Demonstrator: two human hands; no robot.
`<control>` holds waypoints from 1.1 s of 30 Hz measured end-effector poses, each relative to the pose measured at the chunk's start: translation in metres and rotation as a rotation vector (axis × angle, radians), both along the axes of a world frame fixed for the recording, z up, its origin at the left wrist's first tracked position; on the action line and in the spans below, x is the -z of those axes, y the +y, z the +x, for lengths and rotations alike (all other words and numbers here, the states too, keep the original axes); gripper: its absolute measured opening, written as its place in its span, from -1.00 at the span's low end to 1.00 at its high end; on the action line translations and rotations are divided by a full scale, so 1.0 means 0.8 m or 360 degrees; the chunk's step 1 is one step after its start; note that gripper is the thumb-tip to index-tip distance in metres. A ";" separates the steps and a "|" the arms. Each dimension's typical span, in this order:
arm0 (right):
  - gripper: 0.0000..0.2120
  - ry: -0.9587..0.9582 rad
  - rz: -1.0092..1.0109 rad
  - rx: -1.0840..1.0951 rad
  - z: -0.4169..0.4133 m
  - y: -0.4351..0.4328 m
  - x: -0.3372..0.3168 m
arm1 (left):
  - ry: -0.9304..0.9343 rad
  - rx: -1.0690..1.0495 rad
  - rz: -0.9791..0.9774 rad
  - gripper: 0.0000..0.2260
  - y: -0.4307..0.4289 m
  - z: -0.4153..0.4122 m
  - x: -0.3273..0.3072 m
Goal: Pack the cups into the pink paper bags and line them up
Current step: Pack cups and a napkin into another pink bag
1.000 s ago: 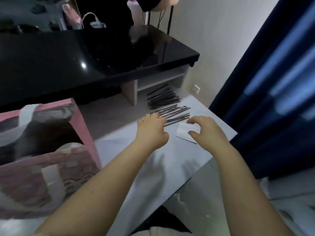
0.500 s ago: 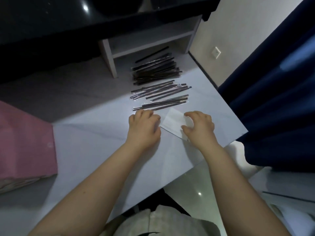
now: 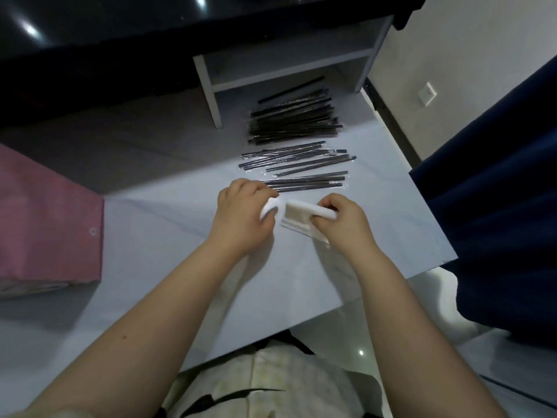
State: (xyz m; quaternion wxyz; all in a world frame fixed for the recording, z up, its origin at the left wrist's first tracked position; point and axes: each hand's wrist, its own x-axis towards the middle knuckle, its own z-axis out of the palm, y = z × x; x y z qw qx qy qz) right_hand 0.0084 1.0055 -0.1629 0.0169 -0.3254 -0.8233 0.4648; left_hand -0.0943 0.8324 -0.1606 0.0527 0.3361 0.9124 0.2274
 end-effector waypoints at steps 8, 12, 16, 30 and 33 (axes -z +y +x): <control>-0.85 0.0352 -0.0161 -0.0266 -0.051 -0.048 -0.086 | 0.0171 -0.0393 0.0055 -0.64 -0.072 -0.032 -0.075; -0.75 0.0597 -0.0221 -0.0464 -0.078 -0.088 -0.139 | 0.0299 -0.0572 0.0175 -0.64 -0.116 -0.043 -0.123; -0.75 0.0830 -0.0086 -0.0609 -0.105 -0.137 -0.188 | 0.0525 -0.0667 0.0362 -0.66 -0.169 -0.050 -0.179; -0.76 0.1143 -0.0214 -0.0827 -0.154 -0.310 -0.239 | 0.0598 -0.1066 0.0429 -0.70 -0.386 -0.049 -0.233; -0.75 0.1187 -0.0211 -0.0851 -0.165 -0.352 -0.249 | 0.0583 -0.1101 0.0453 -0.72 -0.442 -0.067 -0.238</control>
